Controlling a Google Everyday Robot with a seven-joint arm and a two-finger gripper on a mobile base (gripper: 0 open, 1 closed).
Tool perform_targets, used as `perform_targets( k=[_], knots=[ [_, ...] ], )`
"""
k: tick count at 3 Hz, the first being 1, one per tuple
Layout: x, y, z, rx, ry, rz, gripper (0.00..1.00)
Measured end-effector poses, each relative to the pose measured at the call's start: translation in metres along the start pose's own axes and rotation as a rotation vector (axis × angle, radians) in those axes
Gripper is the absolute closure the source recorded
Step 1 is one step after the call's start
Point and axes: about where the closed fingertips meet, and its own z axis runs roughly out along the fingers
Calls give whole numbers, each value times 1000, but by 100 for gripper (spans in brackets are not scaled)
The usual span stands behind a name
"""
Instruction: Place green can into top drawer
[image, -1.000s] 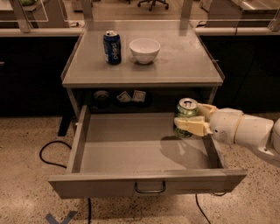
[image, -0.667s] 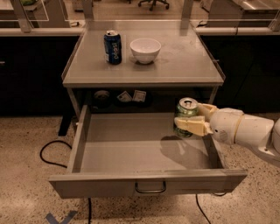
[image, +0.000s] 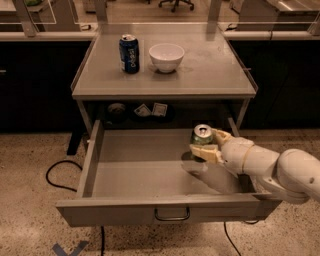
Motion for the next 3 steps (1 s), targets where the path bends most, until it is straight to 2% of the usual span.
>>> perform_targets(
  k=[1,2,3],
  knots=[
    [5,2,4,-6,-2,5,100],
    [2,-1,5,-31,42,-39,100],
    [-5,-6,12,-110,155,-129,100]
  ],
)
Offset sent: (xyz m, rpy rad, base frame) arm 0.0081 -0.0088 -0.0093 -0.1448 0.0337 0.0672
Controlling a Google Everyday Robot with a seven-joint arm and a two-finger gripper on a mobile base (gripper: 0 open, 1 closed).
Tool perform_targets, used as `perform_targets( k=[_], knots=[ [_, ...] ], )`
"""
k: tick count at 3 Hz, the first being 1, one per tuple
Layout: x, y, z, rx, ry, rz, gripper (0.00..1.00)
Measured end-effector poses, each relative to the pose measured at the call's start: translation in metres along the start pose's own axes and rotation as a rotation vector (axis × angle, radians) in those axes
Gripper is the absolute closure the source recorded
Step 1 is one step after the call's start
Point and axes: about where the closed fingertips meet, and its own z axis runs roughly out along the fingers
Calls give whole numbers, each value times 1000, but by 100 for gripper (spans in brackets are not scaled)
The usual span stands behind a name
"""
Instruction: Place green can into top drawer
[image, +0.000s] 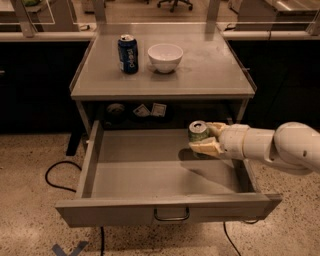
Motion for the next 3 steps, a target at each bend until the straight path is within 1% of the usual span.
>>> perform_targets(
  k=[1,2,3],
  knots=[
    [24,1,7,-36,61,-4,100],
    [38,-2,42,-5,56,16,100],
    [42,2,46,-9,48,35,100]
  ],
)
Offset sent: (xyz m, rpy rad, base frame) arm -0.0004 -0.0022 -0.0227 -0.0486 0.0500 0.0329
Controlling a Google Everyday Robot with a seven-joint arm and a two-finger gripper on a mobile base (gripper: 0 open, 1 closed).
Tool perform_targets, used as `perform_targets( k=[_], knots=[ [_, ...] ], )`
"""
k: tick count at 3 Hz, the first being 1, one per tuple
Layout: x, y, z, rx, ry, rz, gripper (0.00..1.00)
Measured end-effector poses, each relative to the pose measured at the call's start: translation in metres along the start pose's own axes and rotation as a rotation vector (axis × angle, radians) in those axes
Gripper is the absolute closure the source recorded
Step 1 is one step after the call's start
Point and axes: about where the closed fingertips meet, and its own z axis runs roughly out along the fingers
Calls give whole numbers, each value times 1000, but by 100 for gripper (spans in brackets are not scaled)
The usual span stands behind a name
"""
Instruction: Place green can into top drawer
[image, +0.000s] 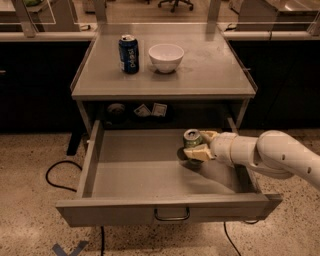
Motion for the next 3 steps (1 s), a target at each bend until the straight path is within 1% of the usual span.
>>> perform_targets(
  k=[1,2,3],
  knots=[
    [0,0,0,0,0,0,100],
    [0,0,0,0,0,0,81],
    [0,0,0,0,0,0,58]
  ],
)
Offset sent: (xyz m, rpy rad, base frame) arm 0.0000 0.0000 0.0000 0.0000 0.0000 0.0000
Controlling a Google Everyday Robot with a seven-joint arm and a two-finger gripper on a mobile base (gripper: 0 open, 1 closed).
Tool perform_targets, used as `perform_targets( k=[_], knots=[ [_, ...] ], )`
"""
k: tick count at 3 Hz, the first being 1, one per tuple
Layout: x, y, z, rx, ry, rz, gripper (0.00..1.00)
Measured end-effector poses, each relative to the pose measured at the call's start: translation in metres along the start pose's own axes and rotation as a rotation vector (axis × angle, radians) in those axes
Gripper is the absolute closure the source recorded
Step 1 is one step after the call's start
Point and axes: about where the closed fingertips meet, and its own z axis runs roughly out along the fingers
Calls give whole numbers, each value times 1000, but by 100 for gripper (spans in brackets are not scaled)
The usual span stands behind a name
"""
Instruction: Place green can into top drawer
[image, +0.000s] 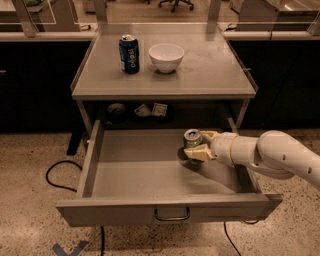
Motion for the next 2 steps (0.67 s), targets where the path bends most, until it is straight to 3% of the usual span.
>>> perform_targets(
  k=[1,2],
  knots=[
    [0,0,0,0,0,0,35],
    [0,0,0,0,0,0,29]
  ],
)
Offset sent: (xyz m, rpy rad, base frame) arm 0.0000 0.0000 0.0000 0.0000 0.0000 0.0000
